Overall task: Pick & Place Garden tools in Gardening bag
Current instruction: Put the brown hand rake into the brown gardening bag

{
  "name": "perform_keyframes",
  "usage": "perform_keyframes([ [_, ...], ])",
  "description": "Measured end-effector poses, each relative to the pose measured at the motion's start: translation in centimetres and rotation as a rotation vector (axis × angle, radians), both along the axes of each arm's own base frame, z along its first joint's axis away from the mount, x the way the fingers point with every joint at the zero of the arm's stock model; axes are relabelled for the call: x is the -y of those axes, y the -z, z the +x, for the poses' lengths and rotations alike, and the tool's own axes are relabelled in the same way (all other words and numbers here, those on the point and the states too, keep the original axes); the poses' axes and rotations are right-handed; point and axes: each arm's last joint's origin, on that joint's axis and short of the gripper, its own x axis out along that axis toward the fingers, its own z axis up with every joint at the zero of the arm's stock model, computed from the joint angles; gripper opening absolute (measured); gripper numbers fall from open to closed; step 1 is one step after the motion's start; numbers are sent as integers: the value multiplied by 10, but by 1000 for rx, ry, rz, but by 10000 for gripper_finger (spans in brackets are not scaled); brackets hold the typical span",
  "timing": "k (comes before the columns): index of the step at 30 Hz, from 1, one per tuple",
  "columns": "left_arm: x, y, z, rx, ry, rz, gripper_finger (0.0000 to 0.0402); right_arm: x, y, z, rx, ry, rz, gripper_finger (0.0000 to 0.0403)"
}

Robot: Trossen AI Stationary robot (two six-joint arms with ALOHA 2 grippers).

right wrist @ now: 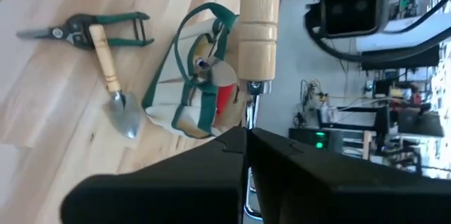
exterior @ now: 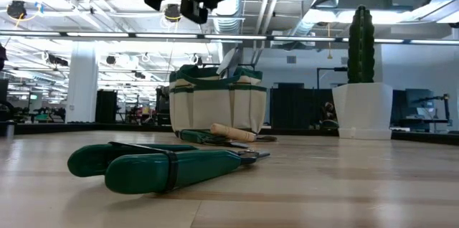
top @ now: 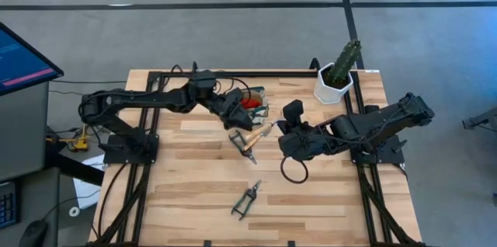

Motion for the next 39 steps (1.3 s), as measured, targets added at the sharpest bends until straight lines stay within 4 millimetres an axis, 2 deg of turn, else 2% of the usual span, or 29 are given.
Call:
perform_keyframes([
  [8,0,3,2,-15,16,-18,190,4,0,1,-62,-51,-71,0],
  [18,21,10,10,-30,58,-20,190,9,-2,5,-42,-40,-72,0],
  [39,29,4,14,30,-49,1,190,6,-3,7,-9,-51,-59,0],
])
